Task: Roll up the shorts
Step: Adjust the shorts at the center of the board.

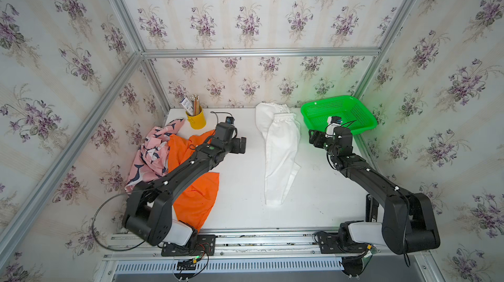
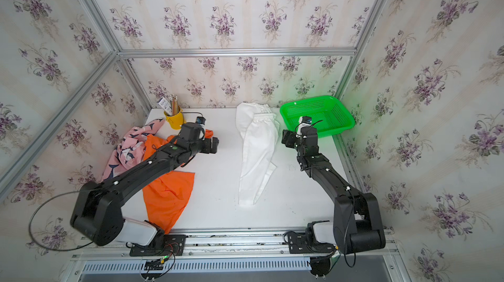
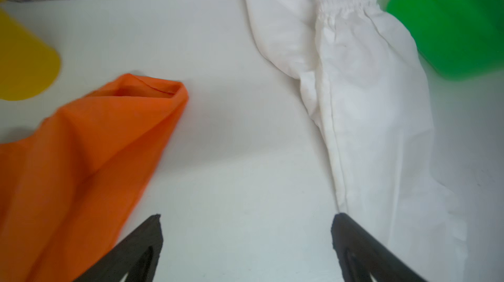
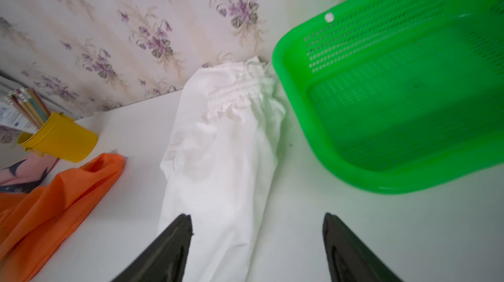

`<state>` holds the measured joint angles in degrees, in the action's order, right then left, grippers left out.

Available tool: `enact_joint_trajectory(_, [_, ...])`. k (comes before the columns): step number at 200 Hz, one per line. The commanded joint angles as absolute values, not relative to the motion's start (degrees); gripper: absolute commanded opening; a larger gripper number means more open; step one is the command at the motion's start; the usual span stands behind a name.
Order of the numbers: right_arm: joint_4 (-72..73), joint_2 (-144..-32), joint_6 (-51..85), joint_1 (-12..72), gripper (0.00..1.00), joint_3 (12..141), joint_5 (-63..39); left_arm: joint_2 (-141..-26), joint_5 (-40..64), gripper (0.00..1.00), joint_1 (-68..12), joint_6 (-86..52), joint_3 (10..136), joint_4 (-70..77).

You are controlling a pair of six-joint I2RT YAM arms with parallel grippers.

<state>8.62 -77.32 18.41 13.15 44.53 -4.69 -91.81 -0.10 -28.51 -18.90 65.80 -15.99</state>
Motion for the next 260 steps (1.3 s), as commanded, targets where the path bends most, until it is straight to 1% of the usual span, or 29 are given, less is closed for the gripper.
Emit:
enact_joint_trajectory(1, [0.2,-79.1,20.7,16.8,0.79,45.6,-6.7,-98.8,9.1,1.00,-30.4,-24.0,71.0,-23.1])
enact_joint_trajectory(18, [1.0,-81.6,21.8,18.3,0.78,44.7,-7.9,-104.5,15.8,1.00,-30.5,-25.5,74.9,-23.0])
enact_joint_trajectory(31, [2.1,-84.2,23.2,18.6,0.77,44.3,-8.5,-107.7,17.6,1.00,-30.8,-25.9,78.5,-24.5])
enact_joint_trajectory(47, [2.0,-88.2,23.8,18.8,0.75,45.9,-8.0,-109.1,17.1,1.00,-30.8,-26.0,80.6,-25.5])
enact_joint_trajectory(78, [1.7,-97.4,22.5,18.8,0.69,52.0,-6.4,-107.3,14.8,1.00,-30.8,-25.1,80.7,-26.8])
enact_joint_trajectory(87, [1.2,-100.1,22.1,18.8,0.66,54.3,-7.0,-106.6,13.5,1.00,-30.8,-24.6,80.5,-27.7])
enact_joint_trajectory(100, [0.9,-103.3,21.6,18.8,0.57,57.0,-7.7,-105.5,11.7,1.00,-30.3,-24.3,79.9,-28.8])
enact_joint_trajectory(112, [0.7,-104.9,21.3,18.9,0.55,58.5,-9.2,-104.5,11.9,1.00,-29.2,-24.8,79.1,-29.1])
enact_joint_trajectory(119, [0.5,-105.3,21.0,19.0,0.49,59.1,-10.5,-103.9,13.3,1.00,-28.2,-25.4,78.6,-29.1])
enact_joint_trajectory(148, [-0.6,-103.4,19.0,21.7,0.14,57.6,-15.2,-102.8,16.1,1.00,-25.5,-25.2,79.4,-29.0])
enact_joint_trajectory(159, [-1.2,-101.7,18.4,23.1,0.05,55.6,-16.6,-103.9,17.2,1.00,-25.5,-24.1,81.8,-30.4])
enact_joint_trajectory(167, [-1.3,-100.0,18.0,24.0,0.00,53.6,-17.7,-105.2,18.1,1.00,-25.5,-23.3,84.2,-31.6])
enact_joint_trajectory(193, [-2.7,-94.1,18.0,26.5,0.00,47.2,-18.9,-111.0,20.2,1.00,-25.5,-21.5,92.8,-35.2])
enact_joint_trajectory(197, [-3.2,-93.2,18.0,26.7,0.00,46.3,-18.8,-112.0,21.9,1.00,-25.5,-21.3,94.1,-35.8])
enact_joint_trajectory(220, [-4.8,-88.2,19.6,26.8,0.00,40.8,-18.3,-119.1,24.5,1.00,-25.5,-19.0,103.6,-39.4])
enact_joint_trajectory(260, [-7.4,-83.0,20.3,26.8,0.00,36.4,-16.5,-132.7,36.4,0.93,-25.8,-14.5,120.3,-42.8])
